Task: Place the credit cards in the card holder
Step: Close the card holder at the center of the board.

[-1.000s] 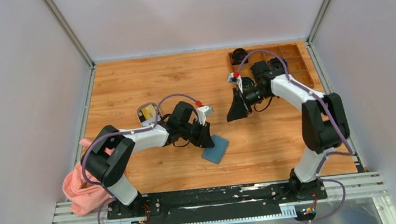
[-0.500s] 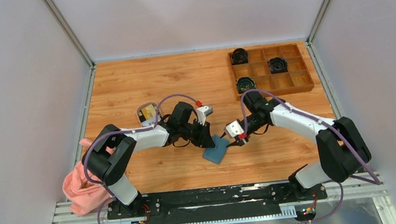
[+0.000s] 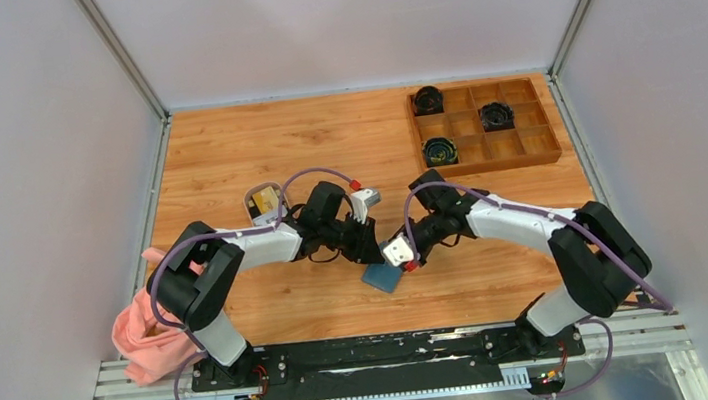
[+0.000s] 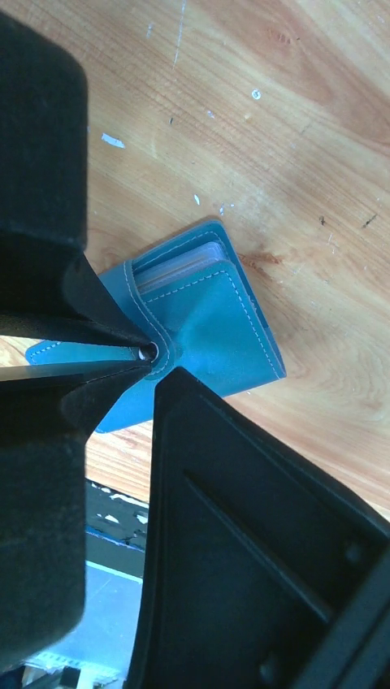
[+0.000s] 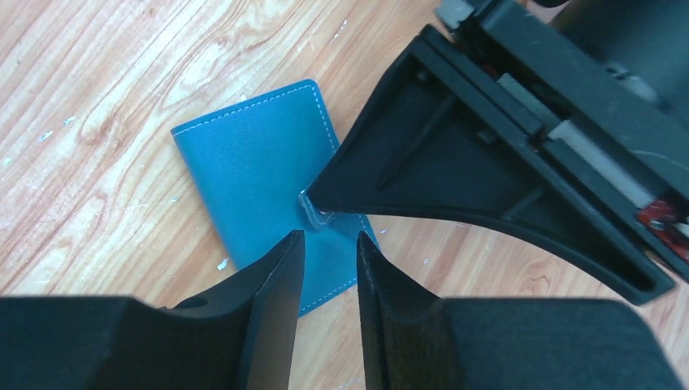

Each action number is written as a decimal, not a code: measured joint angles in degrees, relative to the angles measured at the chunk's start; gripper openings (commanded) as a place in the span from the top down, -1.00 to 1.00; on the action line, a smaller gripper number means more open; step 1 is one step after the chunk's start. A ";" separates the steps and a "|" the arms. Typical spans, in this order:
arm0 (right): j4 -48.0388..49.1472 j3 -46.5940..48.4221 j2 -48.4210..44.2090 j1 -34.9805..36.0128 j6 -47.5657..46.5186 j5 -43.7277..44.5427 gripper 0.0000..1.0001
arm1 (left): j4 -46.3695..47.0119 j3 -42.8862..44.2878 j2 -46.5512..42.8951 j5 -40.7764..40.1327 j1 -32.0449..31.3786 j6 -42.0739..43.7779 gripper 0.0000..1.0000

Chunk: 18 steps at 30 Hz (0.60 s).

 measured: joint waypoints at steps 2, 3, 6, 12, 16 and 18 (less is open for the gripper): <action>0.66 -0.37 0.68 0.59 -0.02 1.20 0.36 | 0.00 0.00 0.00 0.15 0.09 -0.02 0.60; 0.81 -0.48 0.96 0.83 -0.04 1.68 0.36 | 0.02 0.00 0.02 0.26 0.13 -0.02 0.60; 1.46 -0.81 1.77 1.60 -0.07 3.17 0.41 | 0.07 0.00 0.02 0.39 0.17 -0.02 0.60; 2.75 -1.16 2.43 2.99 0.00 4.81 0.46 | 0.15 0.00 0.24 0.59 0.20 0.00 0.60; 3.74 -1.36 2.43 3.78 0.15 5.57 0.57 | 0.17 0.00 0.24 0.70 0.26 0.00 0.61; 4.00 -1.64 2.36 3.85 0.20 5.62 0.63 | 0.20 -0.02 0.24 0.81 0.33 0.00 0.60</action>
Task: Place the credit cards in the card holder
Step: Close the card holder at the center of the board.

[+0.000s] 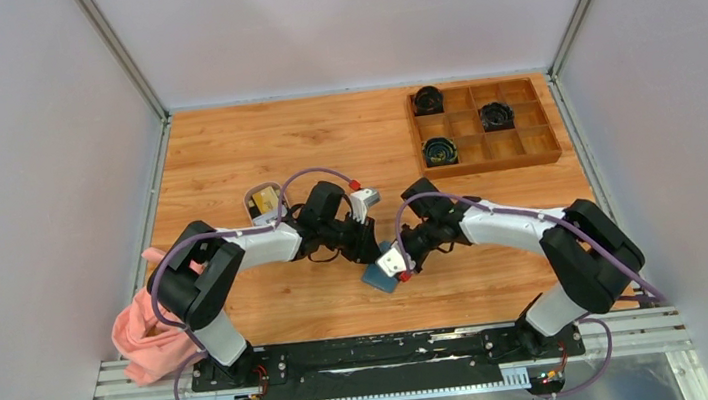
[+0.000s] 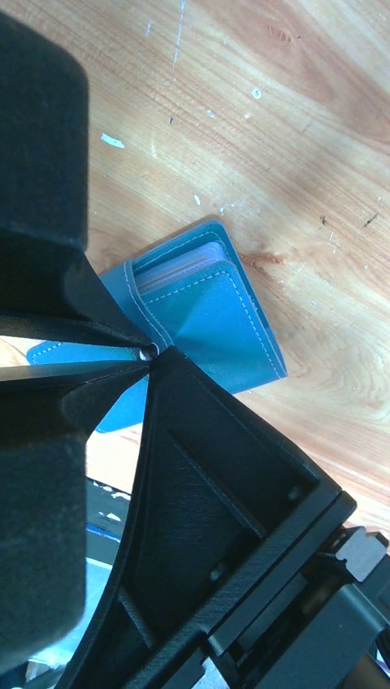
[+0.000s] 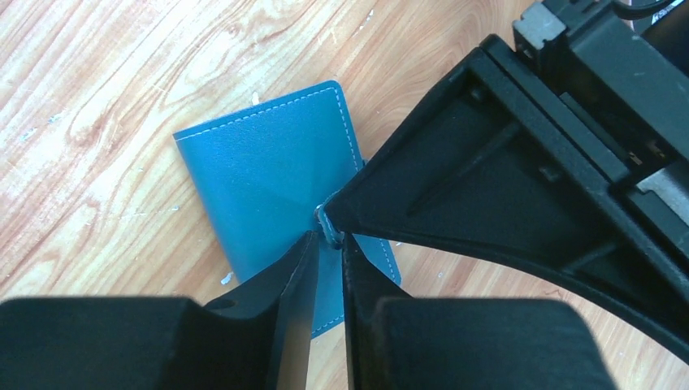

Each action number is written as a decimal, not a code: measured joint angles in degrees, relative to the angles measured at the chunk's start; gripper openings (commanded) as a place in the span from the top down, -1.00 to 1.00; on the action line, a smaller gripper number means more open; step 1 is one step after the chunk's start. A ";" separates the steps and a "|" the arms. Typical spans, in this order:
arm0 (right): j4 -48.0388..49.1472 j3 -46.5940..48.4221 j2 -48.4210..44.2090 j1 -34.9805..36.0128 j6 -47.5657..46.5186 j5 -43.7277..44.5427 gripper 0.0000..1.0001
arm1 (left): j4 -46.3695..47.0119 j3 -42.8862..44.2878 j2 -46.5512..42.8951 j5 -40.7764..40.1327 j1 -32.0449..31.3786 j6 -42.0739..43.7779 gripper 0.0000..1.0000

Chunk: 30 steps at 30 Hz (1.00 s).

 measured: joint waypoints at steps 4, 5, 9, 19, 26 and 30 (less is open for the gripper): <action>0.15 -0.48 -0.24 0.33 -0.35 0.33 0.87 | 0.20 -0.13 -0.02 0.37 0.24 -0.04 0.59; 0.17 -0.50 -0.24 0.35 -0.55 0.37 0.92 | 0.33 -0.22 -0.02 0.46 0.26 -0.07 0.59; 0.66 -0.72 -0.39 0.57 -1.40 0.76 1.00 | 0.92 -0.55 -0.24 0.55 0.31 -0.50 0.56; 1.14 -1.42 -1.36 1.31 -2.36 2.12 1.00 | 2.16 -1.57 -1.11 0.72 0.35 -2.01 0.41; 0.28 -1.42 -1.68 1.79 -4.17 2.12 1.00 | 3.21 -2.69 -1.57 1.44 1.20 -3.82 0.42; -0.48 -1.42 -1.79 2.45 -5.07 1.92 1.00 | 3.48 -3.61 -2.10 2.08 1.66 -5.29 0.43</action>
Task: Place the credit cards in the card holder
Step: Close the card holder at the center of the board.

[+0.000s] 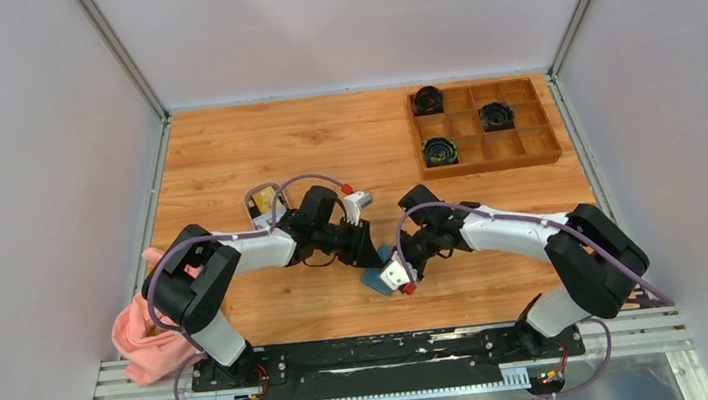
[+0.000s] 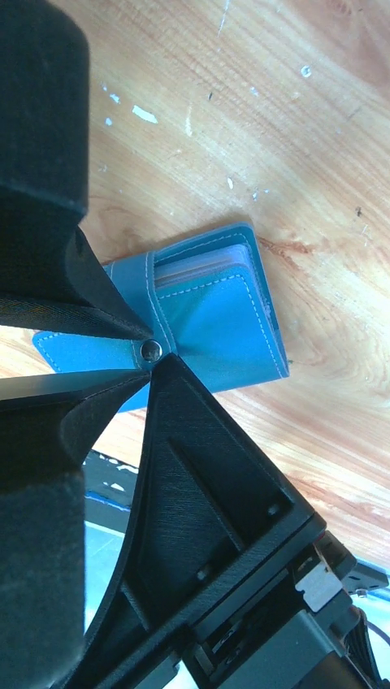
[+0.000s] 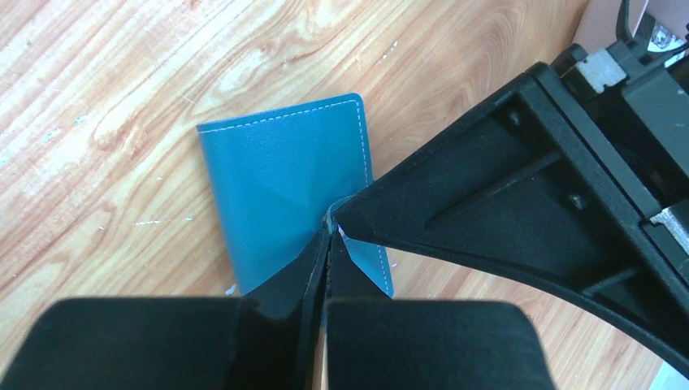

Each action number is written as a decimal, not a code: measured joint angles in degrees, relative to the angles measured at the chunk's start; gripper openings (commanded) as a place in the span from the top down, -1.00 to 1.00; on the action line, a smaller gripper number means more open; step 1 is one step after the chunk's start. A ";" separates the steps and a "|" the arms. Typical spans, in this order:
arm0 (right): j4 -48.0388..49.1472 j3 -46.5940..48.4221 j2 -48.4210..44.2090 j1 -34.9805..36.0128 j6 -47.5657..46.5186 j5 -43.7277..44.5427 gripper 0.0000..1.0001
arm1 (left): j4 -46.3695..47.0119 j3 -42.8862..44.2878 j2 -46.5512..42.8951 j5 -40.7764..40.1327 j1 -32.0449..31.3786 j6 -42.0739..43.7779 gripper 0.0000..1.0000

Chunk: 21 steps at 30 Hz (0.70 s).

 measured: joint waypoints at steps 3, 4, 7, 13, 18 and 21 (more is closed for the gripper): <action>-0.52 0.00 -0.20 0.57 -0.24 -0.04 1.00 | -0.22 -0.22 -0.13 0.39 0.07 -0.87 0.44; -0.66 0.00 -0.24 0.72 -0.33 0.00 1.00 | -0.33 -0.22 -0.15 0.46 0.09 -1.16 0.45; -0.85 0.00 -0.24 1.11 -0.68 0.46 1.00 | -0.59 -0.22 -0.17 0.42 0.09 -1.64 0.48; -1.14 0.00 -0.48 2.29 -2.27 2.64 1.00 | -0.76 -0.22 -0.17 -0.24 0.22 -2.78 0.58; -1.38 -0.02 -0.85 3.65 -3.56 5.14 1.00 | -1.03 -0.22 -0.15 -0.87 0.35 -3.80 0.61; -1.49 -0.02 -0.90 4.17 -4.13 6.10 1.00 | -1.14 -0.22 -0.07 -0.96 0.42 -4.39 0.62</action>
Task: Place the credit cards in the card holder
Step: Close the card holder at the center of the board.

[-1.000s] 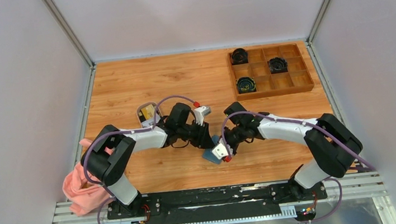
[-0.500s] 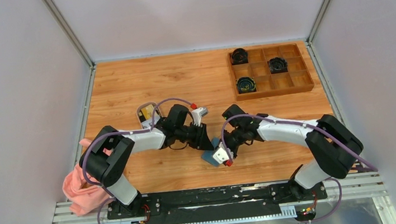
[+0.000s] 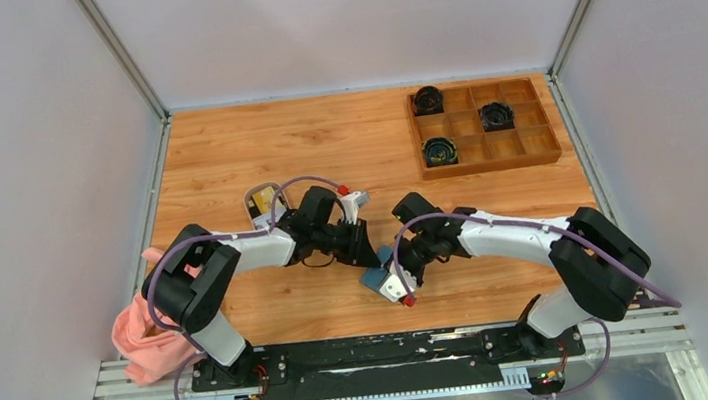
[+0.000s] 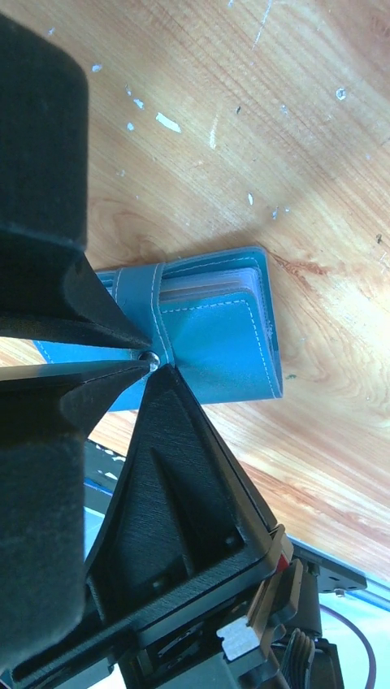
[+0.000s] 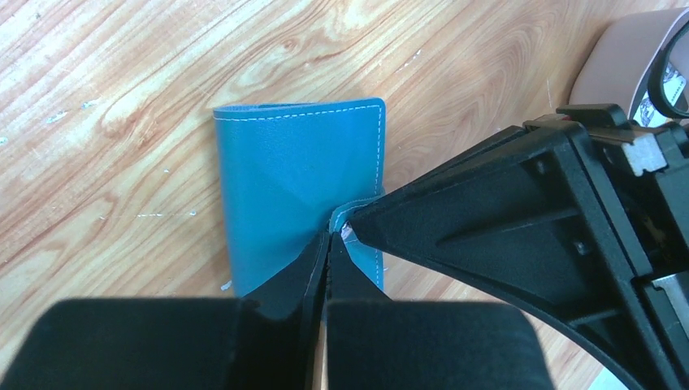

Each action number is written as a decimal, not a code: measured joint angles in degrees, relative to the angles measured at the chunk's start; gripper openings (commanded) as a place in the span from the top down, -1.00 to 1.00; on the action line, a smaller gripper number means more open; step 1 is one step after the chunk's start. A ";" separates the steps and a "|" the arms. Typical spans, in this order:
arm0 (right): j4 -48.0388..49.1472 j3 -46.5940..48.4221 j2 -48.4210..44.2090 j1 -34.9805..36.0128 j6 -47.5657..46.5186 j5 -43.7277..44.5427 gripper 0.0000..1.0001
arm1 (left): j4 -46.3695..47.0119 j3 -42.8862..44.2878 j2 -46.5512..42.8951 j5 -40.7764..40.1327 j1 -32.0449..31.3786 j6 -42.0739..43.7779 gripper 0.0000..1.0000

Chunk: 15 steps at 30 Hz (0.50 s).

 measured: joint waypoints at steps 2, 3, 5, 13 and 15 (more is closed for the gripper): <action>-0.07 0.02 -0.02 0.31 -0.26 0.52 1.00 | -0.07 0.00 0.00 -0.04 0.00 -0.28 0.64; -0.13 0.02 -0.04 0.48 -0.37 0.85 1.00 | -0.17 0.00 0.00 -0.15 0.00 -0.39 0.66; -0.28 0.09 -0.09 0.74 -0.48 1.33 1.00 | -0.48 0.07 0.00 -0.44 0.02 -0.57 0.69; -1.18 0.70 -0.07 2.05 -0.59 3.65 1.00 | -3.96 1.68 0.13 -2.05 -0.72 -0.50 0.76; -1.46 0.87 0.02 2.25 -0.59 4.02 1.00 | -4.70 2.08 0.13 -2.58 -1.05 -0.42 0.76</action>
